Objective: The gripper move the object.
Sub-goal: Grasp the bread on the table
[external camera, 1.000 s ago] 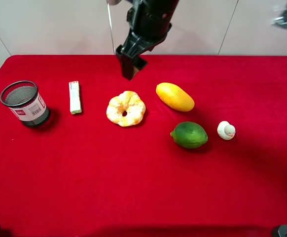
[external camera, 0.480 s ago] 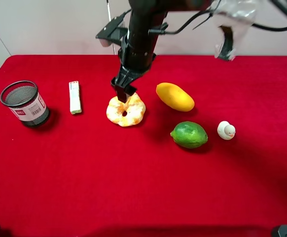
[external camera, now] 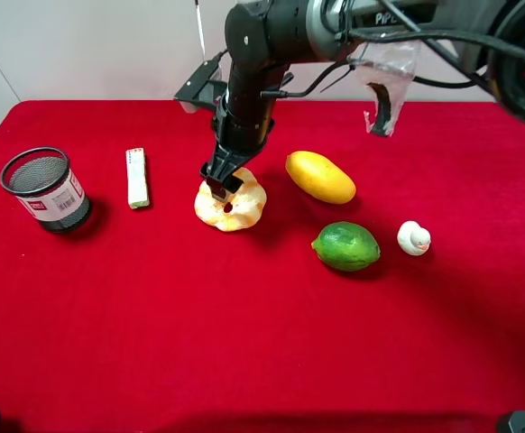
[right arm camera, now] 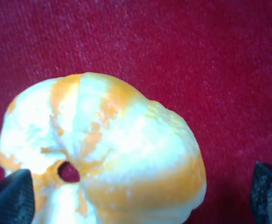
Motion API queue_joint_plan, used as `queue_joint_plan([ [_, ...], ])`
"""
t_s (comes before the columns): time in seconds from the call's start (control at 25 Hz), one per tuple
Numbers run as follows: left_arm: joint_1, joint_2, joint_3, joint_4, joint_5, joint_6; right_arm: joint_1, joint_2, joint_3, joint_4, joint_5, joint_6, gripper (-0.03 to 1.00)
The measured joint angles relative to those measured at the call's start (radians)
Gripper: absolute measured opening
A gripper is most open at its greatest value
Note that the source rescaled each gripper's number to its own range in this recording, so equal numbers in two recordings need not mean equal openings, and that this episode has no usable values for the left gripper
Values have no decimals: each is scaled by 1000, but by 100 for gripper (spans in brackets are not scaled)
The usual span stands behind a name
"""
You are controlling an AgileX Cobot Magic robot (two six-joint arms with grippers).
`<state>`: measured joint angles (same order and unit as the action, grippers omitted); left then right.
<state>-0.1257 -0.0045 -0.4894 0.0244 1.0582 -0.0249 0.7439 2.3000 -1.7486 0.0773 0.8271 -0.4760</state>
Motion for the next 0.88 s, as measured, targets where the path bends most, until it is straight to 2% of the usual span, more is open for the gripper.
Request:
queue_joint_plan([
  [0.28, 0, 0, 0, 0, 0, 0, 0, 45, 0, -30, -53, 0, 100],
  [0.6, 0, 0, 0, 0, 0, 0, 0, 69, -1, -44, -58, 0, 99],
  [0.64, 0, 0, 0, 0, 0, 0, 0, 69, -1, -44, -58, 0, 90],
  [0.68, 0, 0, 0, 0, 0, 0, 0, 69, -1, -43, -57, 0, 77],
  [0.84, 0, 0, 0, 0, 0, 0, 0, 69, -1, -43, -51, 0, 18],
  [0.88, 0, 0, 0, 0, 0, 0, 0, 69, -1, -44, -49, 0, 7],
])
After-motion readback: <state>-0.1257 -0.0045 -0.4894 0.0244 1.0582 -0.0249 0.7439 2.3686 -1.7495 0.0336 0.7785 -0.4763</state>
